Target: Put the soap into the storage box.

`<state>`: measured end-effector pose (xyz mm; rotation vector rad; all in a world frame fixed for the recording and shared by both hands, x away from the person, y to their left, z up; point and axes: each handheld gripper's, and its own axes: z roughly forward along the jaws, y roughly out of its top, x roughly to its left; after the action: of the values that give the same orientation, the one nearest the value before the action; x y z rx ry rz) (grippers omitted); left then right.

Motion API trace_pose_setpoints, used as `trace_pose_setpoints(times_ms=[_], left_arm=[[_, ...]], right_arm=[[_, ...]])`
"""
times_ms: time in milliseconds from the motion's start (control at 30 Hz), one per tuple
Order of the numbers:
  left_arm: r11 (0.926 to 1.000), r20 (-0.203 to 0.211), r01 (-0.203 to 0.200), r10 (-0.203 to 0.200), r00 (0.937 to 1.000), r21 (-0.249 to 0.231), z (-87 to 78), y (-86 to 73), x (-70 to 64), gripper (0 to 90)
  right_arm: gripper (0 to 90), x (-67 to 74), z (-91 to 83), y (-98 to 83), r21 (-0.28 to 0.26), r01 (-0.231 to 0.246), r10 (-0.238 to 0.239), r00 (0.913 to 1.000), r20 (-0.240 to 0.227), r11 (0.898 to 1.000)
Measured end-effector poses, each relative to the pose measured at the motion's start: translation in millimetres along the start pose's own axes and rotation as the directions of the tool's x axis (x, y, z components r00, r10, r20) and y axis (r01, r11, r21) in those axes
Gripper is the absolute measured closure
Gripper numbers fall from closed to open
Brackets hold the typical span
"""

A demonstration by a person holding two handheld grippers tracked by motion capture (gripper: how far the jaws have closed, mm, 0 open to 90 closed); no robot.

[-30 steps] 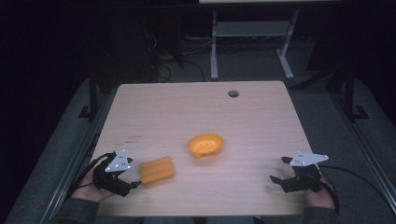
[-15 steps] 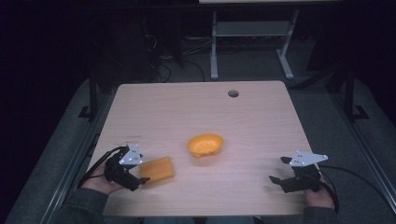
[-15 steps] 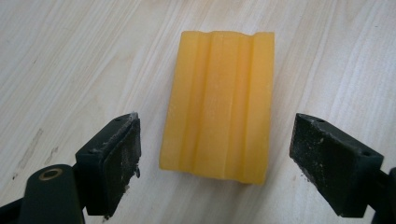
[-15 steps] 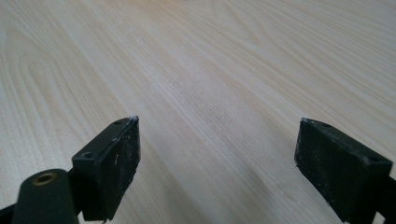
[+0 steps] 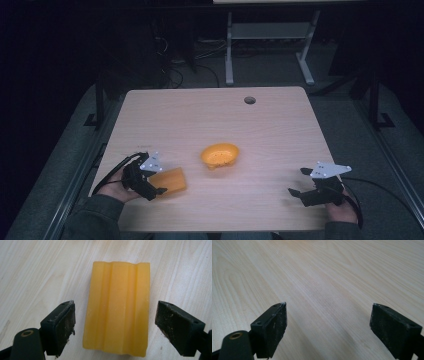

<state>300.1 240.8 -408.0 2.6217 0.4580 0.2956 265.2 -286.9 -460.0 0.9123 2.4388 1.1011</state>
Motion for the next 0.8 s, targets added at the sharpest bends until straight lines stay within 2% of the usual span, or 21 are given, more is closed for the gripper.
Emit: trace_pose_setpoints(times_ms=[133, 400, 433, 500, 733, 800], left_arm=[[0.9996, 0.014, -0.009, 0.008, 0.9999, 0.026, 6.5, 4.6, 0.5, 15.9], [0.9988, 0.036, -0.009, 0.008, 0.9993, 0.049, 19.7, 8.6, 2.7, 15.9], [0.9986, 0.05, -0.014, 0.012, 0.9987, 0.051, 22.1, 9.5, 2.4, 15.9], [0.9984, 0.047, -0.017, 0.015, 0.9988, 0.055, 23.2, 9.9, 2.5, 15.9], [0.9966, 0.067, 0.006, -0.011, 0.9977, 0.082, 35.0, 10.7, 3.5, 15.9], [0.9956, 0.065, -0.005, -0.001, 0.9979, 0.094, 37.5, 11.2, 3.7, 15.9]], right_arm=[[13.7, 0.1, 0.0, 0.2, -0.003, 0.004, -0.004, 1.0, -0.001, 1.0], [13.7, 0.0, -0.2, 0.4, -0.004, 0.005, -0.005, 1.0, -0.005, 1.0], [13.7, -0.1, 0.0, 0.4, -0.004, 0.006, -0.006, 1.0, -0.006, 1.0], [13.7, 0.1, 0.1, 0.5, -0.003, 0.006, -0.006, 1.0, -0.006, 1.0], [13.7, 0.2, 0.2, 0.5, -0.005, 0.006, -0.006, 1.0, -0.008, 1.0], [13.7, 0.1, 0.2, 0.5, -0.006, 0.005, -0.006, 0.9999, -0.009, 1.0]])
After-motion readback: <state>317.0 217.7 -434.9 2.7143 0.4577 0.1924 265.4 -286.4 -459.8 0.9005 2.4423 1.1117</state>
